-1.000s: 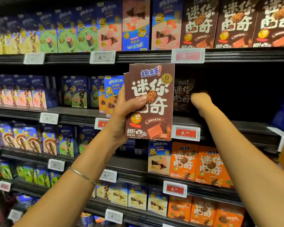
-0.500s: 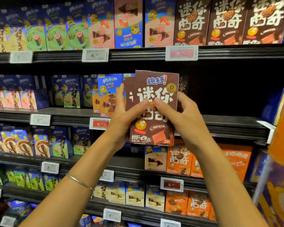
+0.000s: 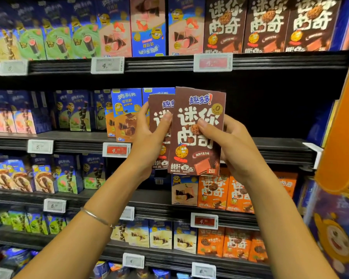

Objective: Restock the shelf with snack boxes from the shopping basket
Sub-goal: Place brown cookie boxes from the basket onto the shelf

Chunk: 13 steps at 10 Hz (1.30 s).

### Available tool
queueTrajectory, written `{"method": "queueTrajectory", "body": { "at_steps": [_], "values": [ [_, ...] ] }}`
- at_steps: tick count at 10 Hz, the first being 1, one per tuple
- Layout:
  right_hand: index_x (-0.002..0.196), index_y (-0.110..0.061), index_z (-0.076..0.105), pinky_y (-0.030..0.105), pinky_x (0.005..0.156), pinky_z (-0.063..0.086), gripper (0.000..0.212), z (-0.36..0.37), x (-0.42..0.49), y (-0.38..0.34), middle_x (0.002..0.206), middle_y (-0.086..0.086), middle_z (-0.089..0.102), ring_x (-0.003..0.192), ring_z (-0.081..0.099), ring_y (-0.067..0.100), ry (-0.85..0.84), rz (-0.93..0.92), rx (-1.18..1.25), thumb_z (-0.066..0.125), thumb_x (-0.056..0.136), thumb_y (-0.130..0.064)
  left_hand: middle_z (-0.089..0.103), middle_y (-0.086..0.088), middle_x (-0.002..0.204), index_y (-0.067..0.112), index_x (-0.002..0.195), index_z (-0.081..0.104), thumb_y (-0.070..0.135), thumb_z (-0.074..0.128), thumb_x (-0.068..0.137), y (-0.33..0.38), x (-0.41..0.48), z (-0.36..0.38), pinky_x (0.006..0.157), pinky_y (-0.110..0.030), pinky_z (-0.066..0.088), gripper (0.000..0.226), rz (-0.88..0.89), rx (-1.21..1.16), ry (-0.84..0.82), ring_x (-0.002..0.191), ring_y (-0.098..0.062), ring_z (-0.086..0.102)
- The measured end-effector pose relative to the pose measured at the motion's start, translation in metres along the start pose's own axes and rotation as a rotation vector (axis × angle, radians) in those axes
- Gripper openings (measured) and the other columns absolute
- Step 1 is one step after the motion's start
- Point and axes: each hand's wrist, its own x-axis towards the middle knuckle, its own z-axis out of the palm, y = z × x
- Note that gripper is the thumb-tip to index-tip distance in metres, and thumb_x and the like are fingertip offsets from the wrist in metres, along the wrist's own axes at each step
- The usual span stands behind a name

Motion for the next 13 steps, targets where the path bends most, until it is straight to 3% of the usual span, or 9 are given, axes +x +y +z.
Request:
{"method": "queueTrajectory", "body": {
  "at_steps": [1,3,4,6,7,8,9,11,13],
  "values": [
    [0.122,-0.023,0.063,0.029,0.075,0.061,0.054,-0.013,0.001,-0.004,0.108,-0.006,0.077,0.095,0.076,0.015,0.009,-0.007,-0.082,0.071,0.077,-0.052,0.056,0.003,0.152,0.036,0.16,0.03,0.055,0.066,0.095,0.001,0.005,0.001,0.099,-0.048,0.061,0.077,0.023,0.013,0.015,0.126,-0.017,0.067],
    [0.117,-0.021,0.068,0.048,0.089,0.059,0.036,-0.07,0.017,0.001,0.107,-0.002,0.077,0.094,0.076,0.019,0.193,-0.011,-0.197,0.074,0.087,-0.04,0.062,0.004,0.144,0.034,0.159,0.033,0.046,0.068,0.1,0.0,0.012,-0.007,0.094,-0.049,0.063,0.069,0.019,-0.034,0.055,0.117,-0.015,0.073],
    [0.126,-0.013,0.059,0.045,0.088,0.059,0.046,-0.096,0.04,0.014,0.115,0.004,0.074,0.099,0.073,0.021,0.364,0.038,-0.235,0.076,0.088,-0.034,0.063,0.003,0.143,0.033,0.158,0.034,0.045,0.067,0.1,0.0,0.012,-0.007,0.088,-0.046,0.065,0.068,0.016,-0.051,0.057,0.113,-0.015,0.075],
    [0.121,-0.008,0.051,0.027,0.061,0.056,0.052,-0.122,0.1,0.025,0.113,0.007,0.069,0.09,0.072,0.017,0.515,0.086,-0.26,0.082,0.084,-0.026,0.066,0.001,0.139,0.033,0.156,0.036,0.045,0.066,0.101,0.001,0.012,-0.003,0.076,-0.037,0.066,0.064,-0.015,-0.09,0.053,0.108,-0.016,0.077],
    [0.117,0.0,0.06,0.041,0.08,0.06,0.041,-0.126,0.13,0.04,0.114,0.016,0.069,0.099,0.069,0.028,0.564,0.115,-0.436,0.077,0.084,-0.016,0.066,0.003,0.14,0.034,0.156,0.036,0.045,0.066,0.101,0.002,0.013,0.001,0.081,-0.038,0.066,0.064,-0.016,-0.092,0.053,0.11,-0.016,0.076],
    [0.119,0.004,0.063,0.038,0.083,0.055,0.033,-0.13,0.152,0.06,0.12,0.02,0.066,0.106,0.065,0.035,0.562,0.175,-0.572,0.068,0.09,-0.011,0.069,0.005,0.136,0.036,0.155,0.037,0.045,0.066,0.1,0.002,0.012,0.005,0.08,-0.042,0.067,0.063,-0.033,-0.125,0.04,0.108,-0.016,0.077],
    [0.138,-0.006,0.05,0.031,0.077,0.049,0.046,-0.143,0.169,0.073,0.134,0.016,0.059,0.117,0.061,0.034,0.514,0.253,-0.561,0.063,0.095,-0.015,0.07,0.005,0.135,0.037,0.155,0.038,0.045,0.066,0.1,0.002,0.012,0.008,0.077,-0.04,0.067,0.062,-0.039,-0.143,0.025,0.107,-0.017,0.077],
    [0.158,-0.01,0.025,0.046,0.112,0.04,0.074,-0.157,0.203,0.092,0.161,0.014,0.033,0.143,0.039,0.035,0.51,0.256,-0.708,0.063,0.099,-0.032,0.064,0.0,0.142,0.035,0.156,0.036,0.045,0.066,0.1,-0.002,0.012,0.011,0.08,-0.04,0.066,0.064,-0.023,-0.124,0.014,0.111,-0.019,0.076],
    [0.153,-0.01,0.038,0.052,0.1,0.052,0.072,-0.138,0.213,0.096,0.151,0.016,0.047,0.128,0.055,0.038,0.5,0.294,-0.55,0.073,0.092,-0.028,0.065,0.003,0.141,0.037,0.156,0.036,0.046,0.067,0.099,-0.004,0.012,0.012,0.078,-0.034,0.066,0.067,-0.019,-0.123,0.007,0.111,-0.016,0.076]
  ]
}}
